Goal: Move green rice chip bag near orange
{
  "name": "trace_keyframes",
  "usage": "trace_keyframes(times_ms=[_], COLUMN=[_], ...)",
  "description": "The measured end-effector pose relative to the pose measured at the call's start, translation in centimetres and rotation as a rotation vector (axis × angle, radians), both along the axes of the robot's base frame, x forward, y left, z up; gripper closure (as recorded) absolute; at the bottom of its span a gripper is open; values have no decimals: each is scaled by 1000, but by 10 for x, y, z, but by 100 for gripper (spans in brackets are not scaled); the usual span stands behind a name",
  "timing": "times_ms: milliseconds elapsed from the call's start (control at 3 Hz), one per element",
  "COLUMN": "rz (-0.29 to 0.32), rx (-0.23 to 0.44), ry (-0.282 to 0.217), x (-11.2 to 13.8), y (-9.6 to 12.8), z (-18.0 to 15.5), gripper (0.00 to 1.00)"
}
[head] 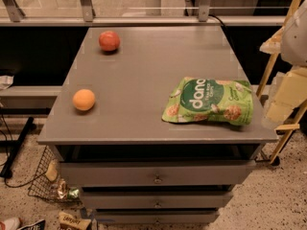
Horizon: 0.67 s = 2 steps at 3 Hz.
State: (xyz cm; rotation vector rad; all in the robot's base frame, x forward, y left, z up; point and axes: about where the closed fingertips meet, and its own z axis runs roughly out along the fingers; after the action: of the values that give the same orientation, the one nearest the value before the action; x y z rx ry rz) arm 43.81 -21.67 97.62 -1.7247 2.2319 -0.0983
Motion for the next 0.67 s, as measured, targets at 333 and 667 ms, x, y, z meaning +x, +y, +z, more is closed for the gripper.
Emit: trace_keyframes(times_ms=[333,667], rz=[0,23], rx=[0,-17], ry=[-2,12], x=[0,16], y=[0,7], z=[0,-10], gripper=[0,0])
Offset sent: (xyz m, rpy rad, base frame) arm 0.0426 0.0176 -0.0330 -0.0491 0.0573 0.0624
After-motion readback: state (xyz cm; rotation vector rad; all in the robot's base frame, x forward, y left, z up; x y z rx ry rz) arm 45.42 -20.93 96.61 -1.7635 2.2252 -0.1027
